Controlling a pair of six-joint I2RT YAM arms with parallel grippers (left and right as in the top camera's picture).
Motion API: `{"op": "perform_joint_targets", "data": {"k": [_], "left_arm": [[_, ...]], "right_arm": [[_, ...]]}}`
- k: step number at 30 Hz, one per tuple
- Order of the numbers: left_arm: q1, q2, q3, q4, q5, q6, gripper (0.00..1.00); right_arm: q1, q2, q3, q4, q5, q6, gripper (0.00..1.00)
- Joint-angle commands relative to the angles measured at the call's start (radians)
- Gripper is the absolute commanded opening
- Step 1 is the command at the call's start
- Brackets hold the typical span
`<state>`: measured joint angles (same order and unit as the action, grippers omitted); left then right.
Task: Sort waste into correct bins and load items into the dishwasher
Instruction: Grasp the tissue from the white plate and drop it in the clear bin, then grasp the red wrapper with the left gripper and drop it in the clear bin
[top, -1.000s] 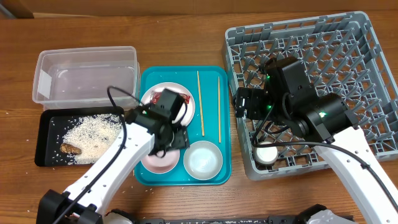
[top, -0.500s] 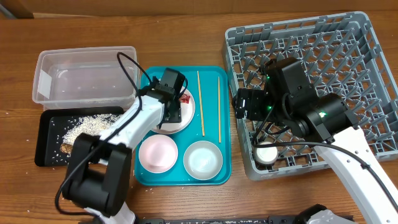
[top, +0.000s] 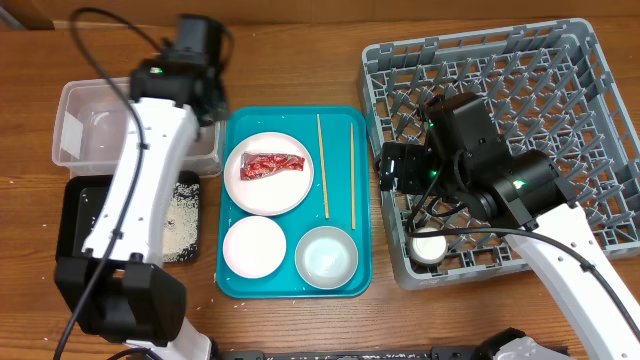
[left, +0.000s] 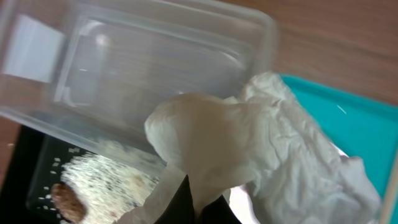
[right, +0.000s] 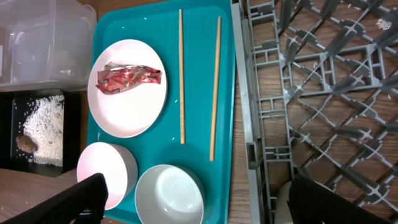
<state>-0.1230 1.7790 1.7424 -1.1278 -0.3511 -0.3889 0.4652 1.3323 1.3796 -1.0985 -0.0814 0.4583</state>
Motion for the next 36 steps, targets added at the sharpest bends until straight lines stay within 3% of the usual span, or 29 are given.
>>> {"op": "perform_joint_targets", "data": {"k": [1, 3, 6, 11, 15, 18, 24, 26, 27, 29, 30, 31, 36], "left_arm": [[0.112, 0.061, -0.006, 0.04, 0.034, -0.003, 0.85], [0.117, 0.055, -0.006, 0.026, 0.192, 0.027, 1.0], [0.077, 0.052, -0.006, 0.016, 0.307, 0.09, 1.0], [-0.098, 0.056, -0.072, 0.043, 0.296, 0.33, 0.95], [-0.213, 0.08, -0.229, 0.216, 0.228, 0.546, 0.85], [-0.231, 0.113, -0.32, 0.337, 0.173, 0.551, 0.9], [-0.201, 0.21, -0.354, 0.405, 0.179, 0.576, 0.88], [-0.198, 0.241, -0.354, 0.386, 0.224, 0.576, 0.79], [-0.198, 0.251, -0.354, 0.373, 0.243, 0.576, 0.67], [-0.202, 0.259, -0.353, 0.343, 0.26, 0.574, 0.21], [-0.206, 0.257, -0.349, 0.323, 0.26, 0.555, 0.1], [-0.208, 0.252, -0.34, 0.306, 0.259, 0.536, 0.04], [-0.199, 0.158, -0.14, 0.09, 0.253, 0.361, 0.04]], "right_arm": [[0.003, -0.008, 0.016, 0.005, -0.003, -0.006, 0.95], [0.003, -0.008, 0.016, 0.004, -0.003, -0.006, 0.95], [0.003, -0.008, 0.016, 0.005, -0.003, -0.006, 0.95], [0.003, -0.008, 0.016, 0.005, -0.003, -0.006, 0.95], [0.003, -0.008, 0.016, 0.002, -0.003, -0.006, 0.95], [0.003, -0.008, 0.016, -0.006, -0.003, -0.006, 0.95], [0.003, -0.008, 0.016, -0.01, -0.003, -0.006, 0.95], [0.003, -0.008, 0.016, -0.012, -0.003, -0.006, 0.95], [0.003, -0.008, 0.016, -0.014, -0.003, -0.006, 0.95], [0.003, -0.008, 0.016, -0.018, -0.003, -0.006, 0.95], [0.003, -0.008, 0.016, -0.021, -0.003, -0.006, 0.95], [0.003, -0.008, 0.016, -0.022, -0.003, -0.006, 0.95], [0.003, -0.008, 0.016, -0.013, -0.003, -0.006, 0.95]]}}
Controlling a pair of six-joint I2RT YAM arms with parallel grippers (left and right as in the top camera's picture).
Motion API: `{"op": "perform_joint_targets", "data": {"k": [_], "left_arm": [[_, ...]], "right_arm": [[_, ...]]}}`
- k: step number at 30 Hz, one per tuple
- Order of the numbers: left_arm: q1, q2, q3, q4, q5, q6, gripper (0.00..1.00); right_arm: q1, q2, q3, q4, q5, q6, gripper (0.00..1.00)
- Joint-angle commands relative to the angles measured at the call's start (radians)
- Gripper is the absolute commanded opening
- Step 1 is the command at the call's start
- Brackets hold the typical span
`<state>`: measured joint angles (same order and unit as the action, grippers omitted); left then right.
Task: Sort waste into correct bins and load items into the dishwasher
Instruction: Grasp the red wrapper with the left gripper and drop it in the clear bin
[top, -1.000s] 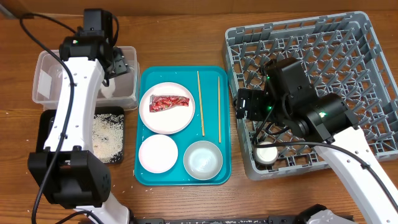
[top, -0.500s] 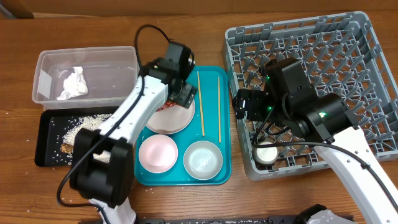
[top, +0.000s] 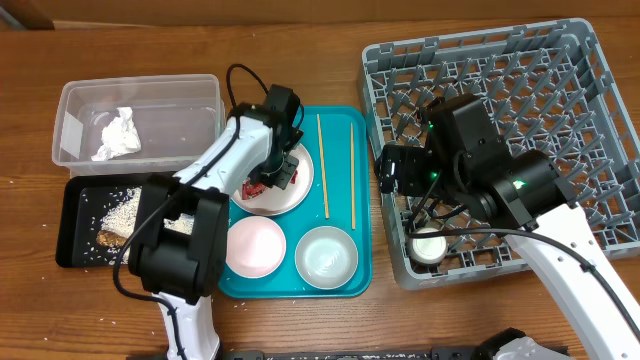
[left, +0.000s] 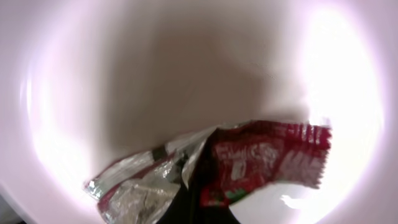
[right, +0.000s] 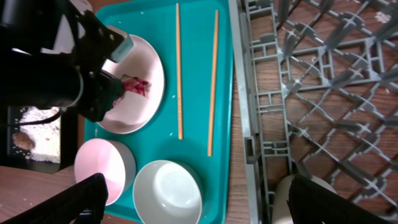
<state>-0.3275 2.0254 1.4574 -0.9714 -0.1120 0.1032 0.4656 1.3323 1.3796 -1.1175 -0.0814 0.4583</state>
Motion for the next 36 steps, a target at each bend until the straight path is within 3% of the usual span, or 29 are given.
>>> {"op": "perform_joint_targets", "data": {"k": [1, 7, 13, 14, 15, 16, 23, 27, 28, 36], "left_arm": [[0.012, -0.113, 0.186, -0.099, 0.01, -0.156, 0.04], [0.114, -0.243, 0.312, -0.143, -0.087, -0.269, 0.04], [0.301, -0.196, 0.291, -0.135, -0.108, -0.389, 0.04], [0.337, -0.17, 0.29, -0.135, -0.095, -0.422, 0.14], [0.356, -0.155, 0.29, -0.132, -0.064, -0.425, 0.4], [0.374, -0.144, 0.29, -0.132, -0.019, -0.415, 0.52], [0.377, -0.219, 0.312, -0.201, 0.147, -0.367, 0.58], [0.336, -0.339, 0.312, -0.24, 0.15, -0.369, 0.97], [0.332, -0.357, 0.312, -0.247, 0.148, -0.369, 1.0], [0.32, -0.546, 0.312, -0.395, 0.166, -0.389, 1.0]], "right_arm": [[0.003, -0.008, 0.016, 0.005, -0.003, -0.006, 0.95], [0.003, -0.008, 0.016, -0.006, -0.003, -0.006, 0.95], [0.003, -0.008, 0.016, -0.005, -0.003, -0.006, 0.96], [0.003, -0.008, 0.016, -0.005, -0.003, -0.006, 0.96], [0.003, -0.008, 0.016, -0.005, -0.003, -0.006, 0.96], [0.003, -0.008, 0.016, -0.006, -0.003, -0.006, 0.96], [0.003, -0.008, 0.016, -0.013, -0.003, -0.006, 1.0], [0.003, -0.007, 0.016, -0.013, -0.002, -0.006, 1.0], [0.003, -0.007, 0.016, -0.013, -0.003, -0.006, 1.0], [0.003, -0.003, 0.016, -0.007, -0.002, -0.006, 1.0]]}}
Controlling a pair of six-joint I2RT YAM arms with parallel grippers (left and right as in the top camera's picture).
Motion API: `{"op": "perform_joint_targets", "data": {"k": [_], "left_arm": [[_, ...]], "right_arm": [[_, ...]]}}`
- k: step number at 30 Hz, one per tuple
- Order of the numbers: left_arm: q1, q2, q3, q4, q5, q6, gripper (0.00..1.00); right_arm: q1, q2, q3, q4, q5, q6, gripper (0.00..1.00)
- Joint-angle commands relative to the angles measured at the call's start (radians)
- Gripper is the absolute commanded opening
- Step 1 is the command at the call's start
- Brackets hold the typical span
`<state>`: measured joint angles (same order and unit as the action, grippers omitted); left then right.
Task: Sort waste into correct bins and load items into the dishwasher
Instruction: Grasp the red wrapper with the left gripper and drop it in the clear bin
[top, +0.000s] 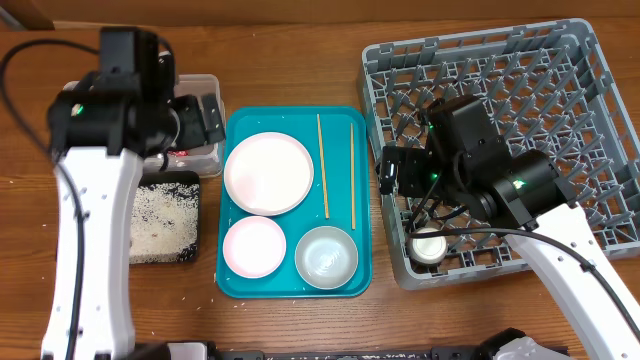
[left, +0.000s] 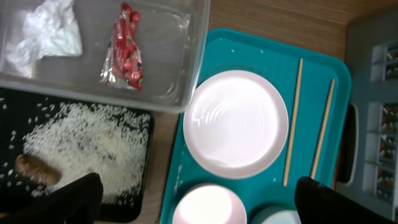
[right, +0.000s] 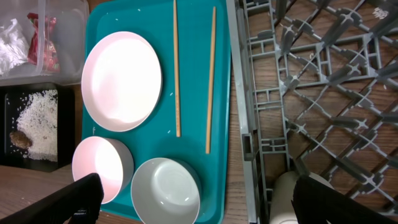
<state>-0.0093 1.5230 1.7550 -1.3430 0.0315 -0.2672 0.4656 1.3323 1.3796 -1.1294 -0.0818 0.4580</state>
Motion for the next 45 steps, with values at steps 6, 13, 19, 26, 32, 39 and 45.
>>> {"op": "perform_joint_targets", "data": {"k": [6, 13, 19, 26, 32, 39, 45], "left_arm": [[0.002, -0.085, 0.015, -0.049, 0.102, -0.019, 1.0], [0.002, -0.083, 0.015, -0.069, 0.103, -0.018, 1.0], [0.002, -0.083, 0.015, -0.071, 0.103, -0.018, 1.0], [0.002, -0.083, 0.015, -0.07, 0.1, -0.018, 1.0], [0.002, -0.083, 0.015, -0.07, 0.1, -0.018, 1.0], [0.002, -0.083, 0.015, -0.07, 0.1, -0.018, 1.0], [0.002, -0.083, 0.015, -0.071, 0.1, -0.018, 1.0]], "right_arm": [[0.003, 0.0, 0.016, 0.005, -0.002, -0.006, 1.0], [0.003, 0.002, 0.016, 0.005, -0.002, -0.006, 1.0], [0.003, 0.002, 0.016, 0.005, -0.002, -0.006, 1.0], [0.003, 0.002, 0.016, 0.005, -0.002, -0.006, 1.0], [0.003, 0.002, 0.016, 0.005, -0.002, -0.006, 1.0], [0.003, 0.002, 0.016, 0.005, -0.002, -0.006, 1.0], [0.003, 0.002, 0.016, 0.005, -0.002, -0.006, 1.0]]}}
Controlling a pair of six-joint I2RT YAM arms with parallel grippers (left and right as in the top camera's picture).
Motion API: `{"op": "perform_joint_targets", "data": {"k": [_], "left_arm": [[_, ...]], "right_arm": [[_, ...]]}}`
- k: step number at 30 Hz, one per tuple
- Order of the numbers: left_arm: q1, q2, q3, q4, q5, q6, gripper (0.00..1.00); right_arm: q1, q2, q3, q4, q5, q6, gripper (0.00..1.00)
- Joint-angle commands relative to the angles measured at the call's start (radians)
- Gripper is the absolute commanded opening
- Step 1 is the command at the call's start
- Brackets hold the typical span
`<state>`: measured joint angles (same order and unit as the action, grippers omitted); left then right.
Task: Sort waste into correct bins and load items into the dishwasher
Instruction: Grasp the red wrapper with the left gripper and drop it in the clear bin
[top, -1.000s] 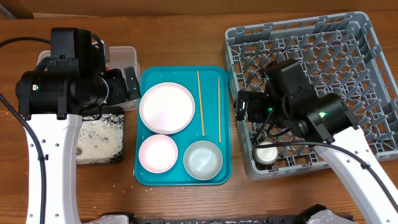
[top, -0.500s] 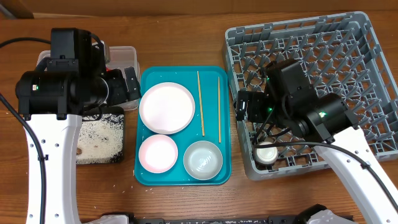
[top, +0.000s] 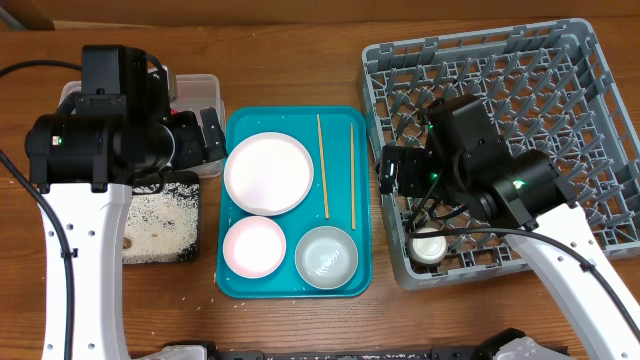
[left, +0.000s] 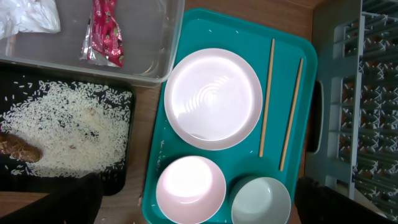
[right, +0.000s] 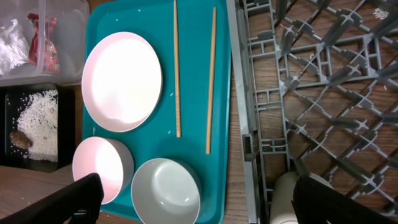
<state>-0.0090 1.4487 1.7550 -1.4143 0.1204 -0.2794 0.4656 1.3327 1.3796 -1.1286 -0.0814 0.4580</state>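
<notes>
A teal tray (top: 340, 215) holds a bare white plate (top: 268, 173), a pink bowl (top: 253, 246), a grey-green bowl (top: 326, 256) and two chopsticks (top: 321, 165). The clear bin (left: 168, 43) contains a red wrapper (left: 106, 34) and a crumpled tissue (left: 28, 15). Below the bin, a black tray (left: 118, 180) carries rice and a brown scrap. My left gripper (left: 196, 190) hangs open and empty high above the tray's left side. The right gripper (right: 193, 199) is open and empty over the gap between the tray and the grey dish rack (top: 520, 100).
A white cup (top: 430, 245) lies in the rack's near left corner. The rack fills the right half of the table. Bare wooden table (top: 300, 60) lies behind the tray and along the front edge.
My left gripper, still open, has shifted a little from beside the bin toward the tray, so both bowls now show in its view. The right arm has not moved.
My left gripper first held a crumpled tissue over the clear bin. Then the tissue lay in the bin and the gripper was down on the red wrapper on the plate. After that the wrapper lay in the bin, the plate was bare, and the gripper was open; it remains so.
</notes>
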Motion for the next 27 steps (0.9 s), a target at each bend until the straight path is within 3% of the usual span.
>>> {"op": "perform_joint_targets", "data": {"k": [1, 20, 27], "left_arm": [[0.002, -0.009, 0.015, 0.001, 0.011, -0.005, 1.0], [0.001, -0.014, 0.015, 0.001, 0.01, -0.005, 1.0], [-0.032, -0.098, 0.014, 0.001, 0.01, -0.005, 1.0]], "right_arm": [[0.003, 0.001, 0.016, 0.005, -0.003, -0.006, 1.0], [0.003, 0.001, 0.016, 0.005, -0.002, -0.006, 1.0], [0.003, 0.001, 0.016, 0.005, -0.002, -0.006, 1.0]]}}
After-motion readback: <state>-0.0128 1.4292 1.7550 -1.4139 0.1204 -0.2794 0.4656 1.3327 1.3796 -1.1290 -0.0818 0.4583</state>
